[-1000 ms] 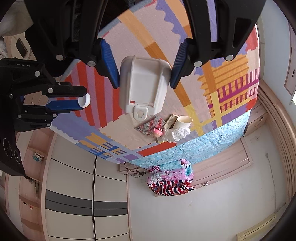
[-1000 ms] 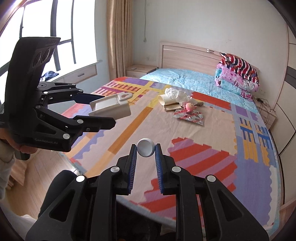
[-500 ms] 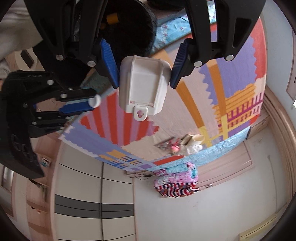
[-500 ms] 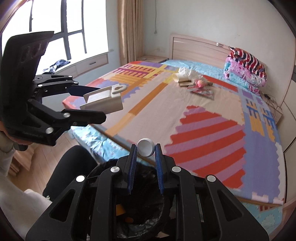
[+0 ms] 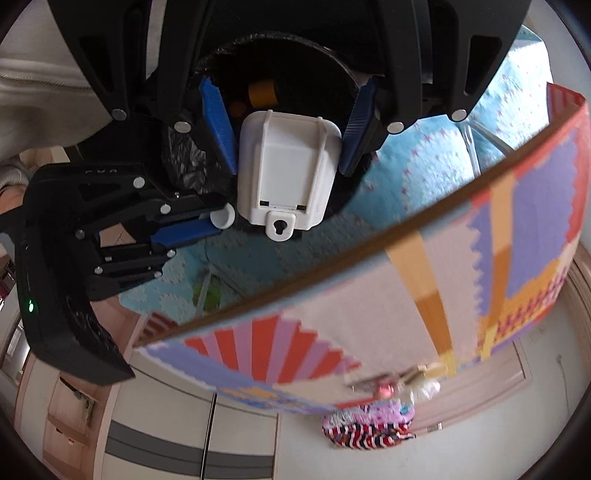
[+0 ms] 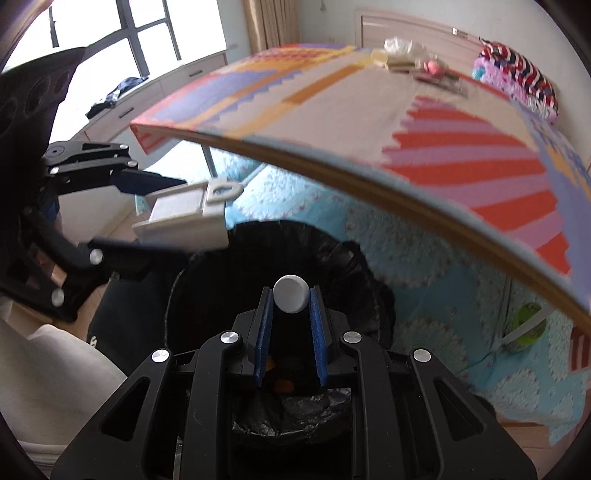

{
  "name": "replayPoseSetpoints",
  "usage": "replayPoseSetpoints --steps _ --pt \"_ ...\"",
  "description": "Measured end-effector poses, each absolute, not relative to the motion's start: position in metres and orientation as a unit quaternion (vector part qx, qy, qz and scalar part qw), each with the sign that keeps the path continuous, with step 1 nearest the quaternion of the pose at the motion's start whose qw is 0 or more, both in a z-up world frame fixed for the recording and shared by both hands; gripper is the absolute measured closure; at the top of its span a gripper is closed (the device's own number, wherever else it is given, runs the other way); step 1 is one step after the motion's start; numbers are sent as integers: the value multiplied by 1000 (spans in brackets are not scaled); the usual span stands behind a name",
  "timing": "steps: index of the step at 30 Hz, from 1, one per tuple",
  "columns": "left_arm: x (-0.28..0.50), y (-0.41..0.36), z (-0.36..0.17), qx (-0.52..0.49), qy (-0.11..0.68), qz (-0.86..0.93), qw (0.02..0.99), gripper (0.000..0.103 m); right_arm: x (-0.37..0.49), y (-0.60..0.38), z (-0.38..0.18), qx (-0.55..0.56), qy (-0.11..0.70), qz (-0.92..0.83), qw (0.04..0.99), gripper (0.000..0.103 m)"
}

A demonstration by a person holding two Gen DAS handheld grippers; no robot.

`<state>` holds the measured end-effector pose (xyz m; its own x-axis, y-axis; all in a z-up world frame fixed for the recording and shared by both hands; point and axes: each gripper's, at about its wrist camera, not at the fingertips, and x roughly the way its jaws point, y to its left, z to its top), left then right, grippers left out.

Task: Collect trash
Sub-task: 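Lift and carry the white box and white cap over the trash bin with both tools, then open both tools to drop the white box and cap into the bin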

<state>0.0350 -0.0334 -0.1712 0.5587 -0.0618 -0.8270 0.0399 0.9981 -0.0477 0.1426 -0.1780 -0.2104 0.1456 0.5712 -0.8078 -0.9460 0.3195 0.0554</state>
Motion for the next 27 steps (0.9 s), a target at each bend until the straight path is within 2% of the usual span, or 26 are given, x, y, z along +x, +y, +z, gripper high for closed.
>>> replayPoseSetpoints --steps 12,22,24,27 --pt "49 -31 -262 -52 552 -38 831 49 141 -174 -263 -272 445 503 690 82" --pt "55 -29 -263 -62 559 -31 826 47 147 -169 -276 -274 461 499 680 82" --pt "56 -27 -262 -69 560 -28 825 43 148 -169 -276 -274 461 501 680 79" --pt "55 -26 -256 -72 551 -34 831 40 148 -171 -273 -272 458 500 683 70"
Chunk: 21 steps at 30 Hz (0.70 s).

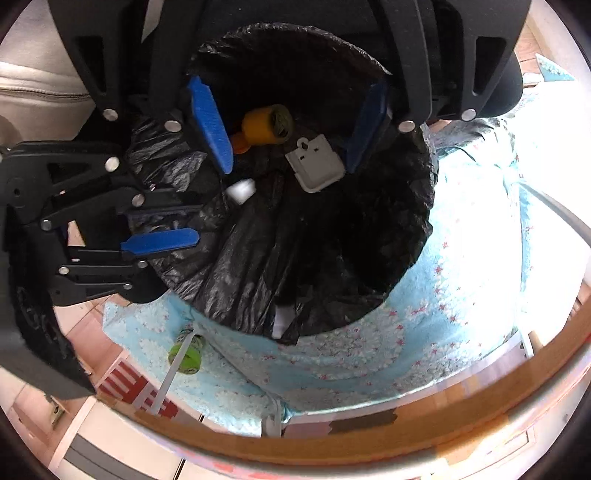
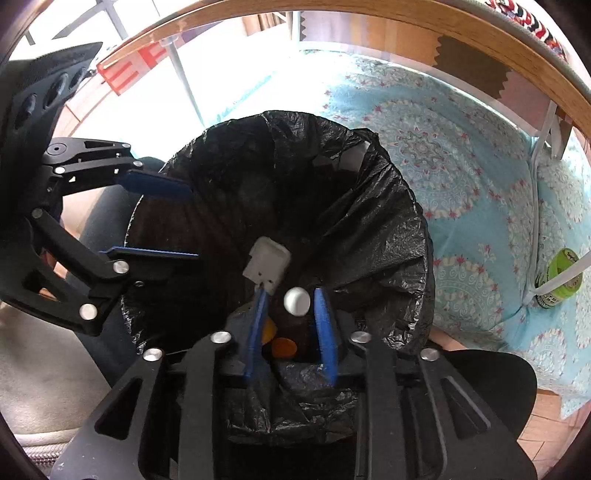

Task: Collect trash
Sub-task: 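Open both tools to drop the white box and cap into the bin, then move both open tools back toward the remaining items on the mat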

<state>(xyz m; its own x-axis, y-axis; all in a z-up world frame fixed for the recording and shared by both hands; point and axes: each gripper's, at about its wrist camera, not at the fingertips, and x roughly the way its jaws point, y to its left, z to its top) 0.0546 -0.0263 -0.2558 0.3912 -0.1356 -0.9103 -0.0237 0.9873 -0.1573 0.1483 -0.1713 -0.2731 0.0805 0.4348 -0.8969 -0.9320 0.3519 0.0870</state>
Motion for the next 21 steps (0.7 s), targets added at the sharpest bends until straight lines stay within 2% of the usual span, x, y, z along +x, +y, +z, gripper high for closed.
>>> replayPoseSetpoints --steps 9,21 --pt "49 -23 -221 -67 513 -32 855 40 150 -178 -246 -258 434 505 700 70" --pt "43 -19 -148 -31 433 -30 901 40 153 -185 -179 -234 366 519 736 69"
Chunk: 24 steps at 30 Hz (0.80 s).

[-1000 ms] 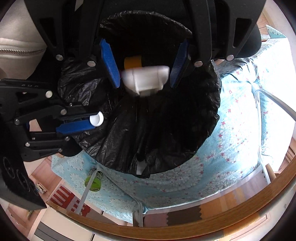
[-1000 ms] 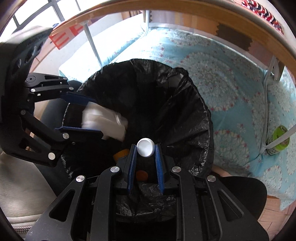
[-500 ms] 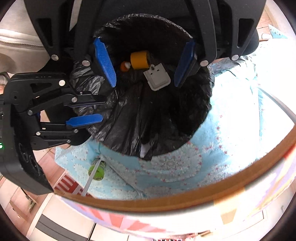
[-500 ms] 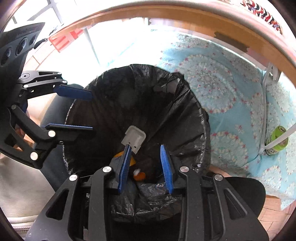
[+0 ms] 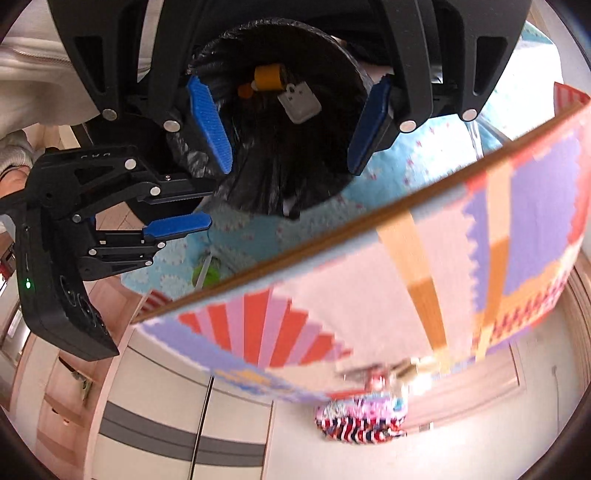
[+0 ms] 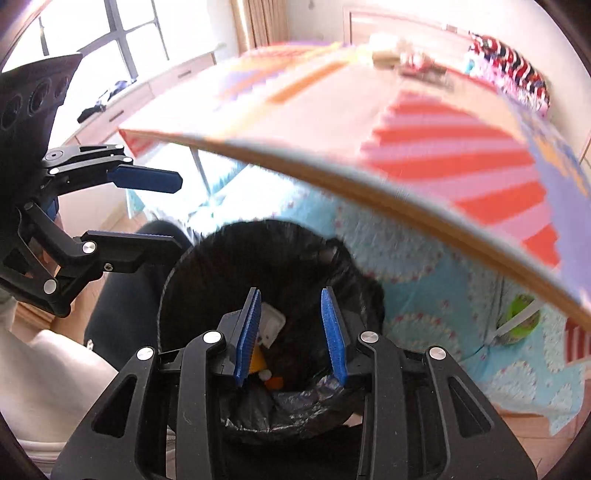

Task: Collect trash
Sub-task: 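Move both open tools back toward the remaining items on the mat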

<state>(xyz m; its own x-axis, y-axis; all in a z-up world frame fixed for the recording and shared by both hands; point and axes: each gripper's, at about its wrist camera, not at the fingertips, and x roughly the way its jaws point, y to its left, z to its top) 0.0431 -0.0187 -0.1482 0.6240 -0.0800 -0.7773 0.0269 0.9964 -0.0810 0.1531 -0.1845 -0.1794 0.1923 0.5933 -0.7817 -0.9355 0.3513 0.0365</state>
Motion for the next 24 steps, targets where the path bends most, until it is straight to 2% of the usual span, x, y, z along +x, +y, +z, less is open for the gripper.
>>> replayPoseSetpoints --steps 24 --pt "80 29 -53 -2 336 20 942 40 192 -168 -99 -192 278 519 785 65"
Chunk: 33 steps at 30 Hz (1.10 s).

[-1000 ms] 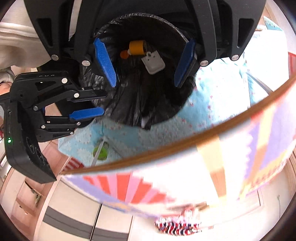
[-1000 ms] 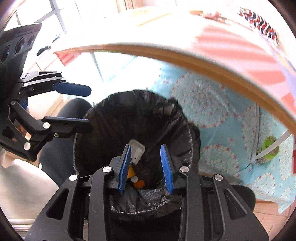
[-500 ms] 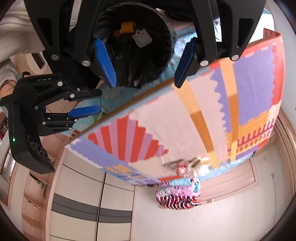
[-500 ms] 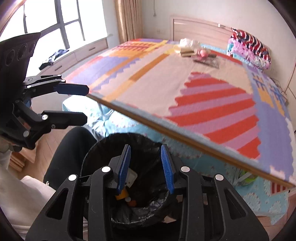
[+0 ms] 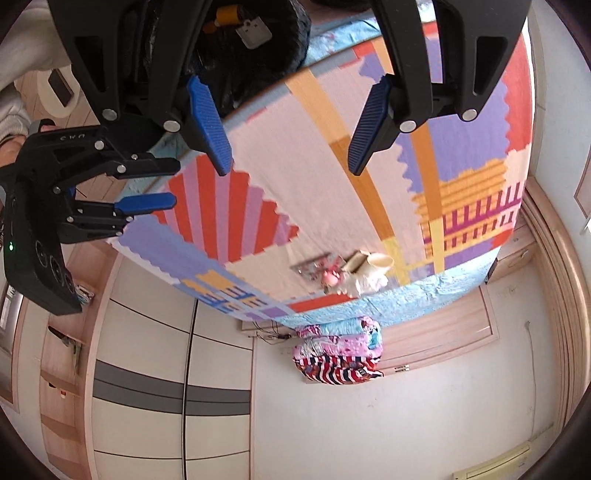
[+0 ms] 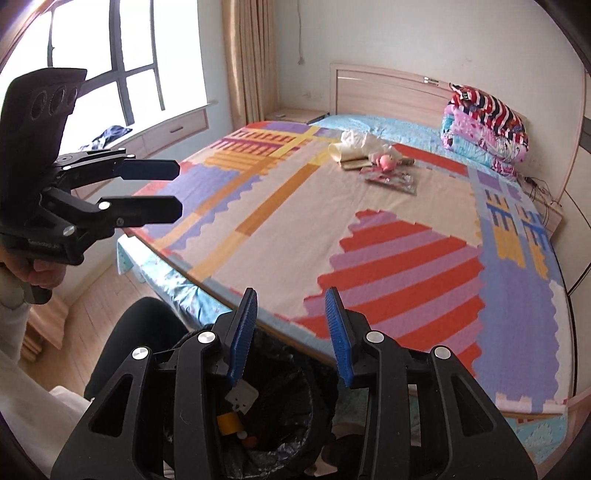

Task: Collect trash
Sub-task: 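Move both open tools back toward the remaining items on the mat, then grasp the tissue-filled paper cup with the left tool while the right tool grasps the pink toy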

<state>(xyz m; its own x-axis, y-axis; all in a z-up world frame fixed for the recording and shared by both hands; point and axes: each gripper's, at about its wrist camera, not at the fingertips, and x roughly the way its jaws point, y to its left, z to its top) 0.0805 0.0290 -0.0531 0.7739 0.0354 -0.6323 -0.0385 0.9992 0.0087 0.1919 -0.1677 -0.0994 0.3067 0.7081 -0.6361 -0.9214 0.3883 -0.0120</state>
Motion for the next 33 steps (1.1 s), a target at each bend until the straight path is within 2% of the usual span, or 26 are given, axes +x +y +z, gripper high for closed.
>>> replayPoseSetpoints --steps 20,33 --pt "187 101 -29 -16 320 45 946 40 279 -103 -65 -139 272 502 809 65" --pt "288 145 -55 -36 353 42 934 41 375 -39 -83 -88 344 478 803 65"
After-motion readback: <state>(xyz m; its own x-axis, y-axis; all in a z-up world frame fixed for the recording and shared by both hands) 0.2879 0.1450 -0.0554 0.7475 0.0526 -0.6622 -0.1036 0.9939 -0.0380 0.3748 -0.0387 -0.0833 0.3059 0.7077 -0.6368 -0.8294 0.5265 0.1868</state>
